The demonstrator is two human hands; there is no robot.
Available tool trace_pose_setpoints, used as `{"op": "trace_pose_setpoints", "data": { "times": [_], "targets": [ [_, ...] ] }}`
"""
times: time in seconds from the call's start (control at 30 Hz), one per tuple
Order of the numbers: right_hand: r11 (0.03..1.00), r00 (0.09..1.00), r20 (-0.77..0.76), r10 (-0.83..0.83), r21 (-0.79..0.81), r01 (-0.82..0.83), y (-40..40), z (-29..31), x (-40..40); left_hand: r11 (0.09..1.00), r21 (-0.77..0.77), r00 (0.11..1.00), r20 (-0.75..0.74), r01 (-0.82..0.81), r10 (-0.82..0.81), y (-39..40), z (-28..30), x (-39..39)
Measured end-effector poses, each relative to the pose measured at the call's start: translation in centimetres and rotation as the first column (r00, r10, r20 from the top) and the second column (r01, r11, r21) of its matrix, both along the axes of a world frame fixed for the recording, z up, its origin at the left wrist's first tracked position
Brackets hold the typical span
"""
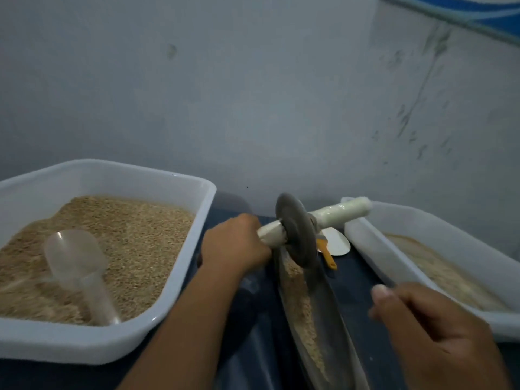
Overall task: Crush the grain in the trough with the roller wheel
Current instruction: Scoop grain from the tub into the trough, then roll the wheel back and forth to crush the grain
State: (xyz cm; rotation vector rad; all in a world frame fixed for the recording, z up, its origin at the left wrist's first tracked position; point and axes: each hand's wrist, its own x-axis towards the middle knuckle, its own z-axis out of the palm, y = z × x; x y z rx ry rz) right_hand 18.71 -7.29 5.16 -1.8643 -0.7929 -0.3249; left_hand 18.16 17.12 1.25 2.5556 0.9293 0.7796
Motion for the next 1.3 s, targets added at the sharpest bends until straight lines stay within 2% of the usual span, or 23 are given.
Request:
{"op": "trace_pose_setpoints", "data": {
  "times": [0.03, 0.1, 0.13, 0.17, 0.23, 0.33, 0.57, 0.63, 0.7, 0.73, 0.8, 0.9, 0.97, 1.1, 1.17, 1.23, 1.3],
  "targets": [
    [0.992, 0.989, -0.134, -0.058, -0.116, 0.042, -0.9, -1.4, 2.2, 1.000, 0.007, 1.000, -0.007, -0.013, 0.013, 0.3, -0.2, -0.1],
    [0.913, 0.937, -0.331, -0.113, -0.407, -0.034, -1.7, -3.4, 4.7, 1.000, -0.002, 0.999, -0.047, -0.004, 0.004, 0.0, -0.3, -0.1],
    [0.861, 0.913, -0.388, -0.123, -0.499, -0.096, -1.6, -4.0, 5.3, 1.000, -0.001, 0.999, -0.051, -0.004, 0.004, 0.0, -0.3, 0.0],
    [0.845, 0.901, -0.426, -0.077, -0.508, -0.168, -1.4, -4.8, 5.6, 1.000, 0.006, 0.999, -0.046, -0.011, 0.012, 0.1, -0.3, 0.1],
    [0.889, 0.850, -0.524, 0.054, -0.362, -0.279, -0.8, -6.3, 6.1, 1.000, -0.011, 0.999, -0.045, -0.013, 0.013, -0.1, -0.3, 0.2],
    [0.928, 0.806, -0.572, 0.151, -0.198, -0.314, -0.1, -7.0, 6.0, 0.999, -0.041, 0.998, -0.054, 0.015, -0.018, -0.3, -0.3, 0.6],
    [0.945, 0.781, -0.579, 0.233, -0.054, -0.322, -0.4, -8.0, 6.0, 0.996, -0.019, 0.993, -0.082, 0.089, -0.090, 0.0, -0.2, 0.6],
    [0.944, 0.851, -0.490, 0.191, -0.144, -0.295, -0.7, -8.1, 6.3, 0.995, 0.014, 0.989, -0.113, 0.098, -0.096, 0.1, -0.4, 0.4],
    [0.968, 0.961, -0.267, 0.066, -0.215, -0.127, -1.0, -7.9, 7.2, 0.993, 0.038, 0.982, -0.160, 0.111, -0.104, 0.2, -0.6, 0.3],
    [0.980, 0.991, -0.137, -0.003, -0.197, -0.024, -1.1, -7.5, 7.8, 0.992, 0.037, 0.977, -0.185, 0.119, -0.111, 0.2, -0.7, 0.3],
    [0.990, 0.994, 0.085, -0.072, -0.116, 0.081, -0.8, -6.4, 9.3, 0.990, 0.023, 0.967, -0.218, 0.142, -0.134, 0.1, -0.9, 0.3],
    [0.991, 0.946, 0.318, -0.054, -0.103, 0.091, 1.3, -4.6, 11.6, 0.985, 0.053, 0.954, -0.260, 0.166, -0.147, -0.3, -1.0, 0.4],
    [0.981, 0.927, 0.375, -0.001, -0.179, 0.073, 3.1, -3.7, 13.1, 0.979, 0.068, 0.943, -0.287, 0.193, -0.166, -0.5, -1.0, 0.5],
    [0.923, 0.931, 0.358, 0.072, -0.378, 0.074, 6.0, -3.6, 15.3, 0.961, 0.074, 0.912, -0.342, 0.266, -0.226, -0.9, -0.7, 0.6],
    [0.857, 0.926, 0.371, 0.070, -0.498, 0.134, 7.0, -4.5, 15.9, 0.958, -0.039, 0.889, -0.364, 0.283, -0.277, -1.0, -0.2, 0.3],
    [0.800, 0.929, 0.364, 0.072, -0.577, 0.164, 7.4, -5.5, 16.0, 0.941, -0.203, 0.892, -0.315, 0.270, -0.324, -1.4, 0.6, 0.0],
    [0.778, 0.923, 0.381, 0.056, -0.596, 0.199, 7.1, -6.1, 15.6, 0.954, -0.195, 0.920, -0.279, 0.229, -0.277, -2.6, 0.9, 0.0]
  ]
}}
